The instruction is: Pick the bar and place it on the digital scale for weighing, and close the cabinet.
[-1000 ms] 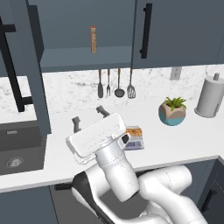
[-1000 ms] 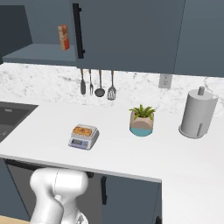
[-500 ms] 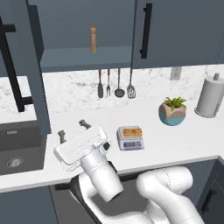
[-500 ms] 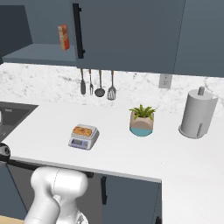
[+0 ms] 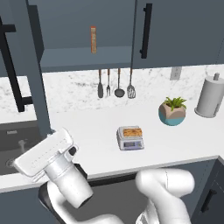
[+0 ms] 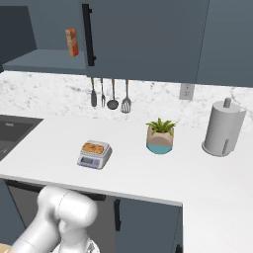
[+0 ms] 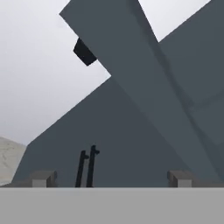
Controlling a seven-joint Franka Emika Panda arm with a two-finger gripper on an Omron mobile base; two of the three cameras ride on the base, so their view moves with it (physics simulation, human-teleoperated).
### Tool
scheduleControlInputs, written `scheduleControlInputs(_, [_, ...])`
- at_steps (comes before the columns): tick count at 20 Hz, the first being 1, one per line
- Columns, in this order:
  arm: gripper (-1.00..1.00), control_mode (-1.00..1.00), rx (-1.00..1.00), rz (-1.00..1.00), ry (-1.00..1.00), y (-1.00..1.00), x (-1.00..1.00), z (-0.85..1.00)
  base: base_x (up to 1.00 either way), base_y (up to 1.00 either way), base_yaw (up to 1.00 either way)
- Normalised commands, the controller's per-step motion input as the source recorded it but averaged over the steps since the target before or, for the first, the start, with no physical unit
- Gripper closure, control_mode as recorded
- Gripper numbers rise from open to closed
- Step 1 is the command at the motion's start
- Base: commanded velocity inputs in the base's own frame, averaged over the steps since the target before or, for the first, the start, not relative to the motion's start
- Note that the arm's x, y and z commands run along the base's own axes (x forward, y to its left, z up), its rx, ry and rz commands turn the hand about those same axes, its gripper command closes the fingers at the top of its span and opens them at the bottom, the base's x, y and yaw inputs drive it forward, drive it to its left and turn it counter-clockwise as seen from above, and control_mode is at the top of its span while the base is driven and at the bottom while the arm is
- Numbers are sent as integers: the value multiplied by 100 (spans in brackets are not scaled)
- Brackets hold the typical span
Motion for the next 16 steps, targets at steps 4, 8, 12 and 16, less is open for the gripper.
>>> scheduleControlInputs(4, [-100,-100,1,9,-19,82,0,0,0,0,0])
scheduleControlInputs(8, [-100,-100,7,8,-17,59,7,1,0,0,0])
scheduleControlInputs(12, [-100,-100,26,4,-17,16,2,4,0,0,0])
scheduleControlInputs(16, [-100,-100,31,0,-10,0,23,24,0,0,0])
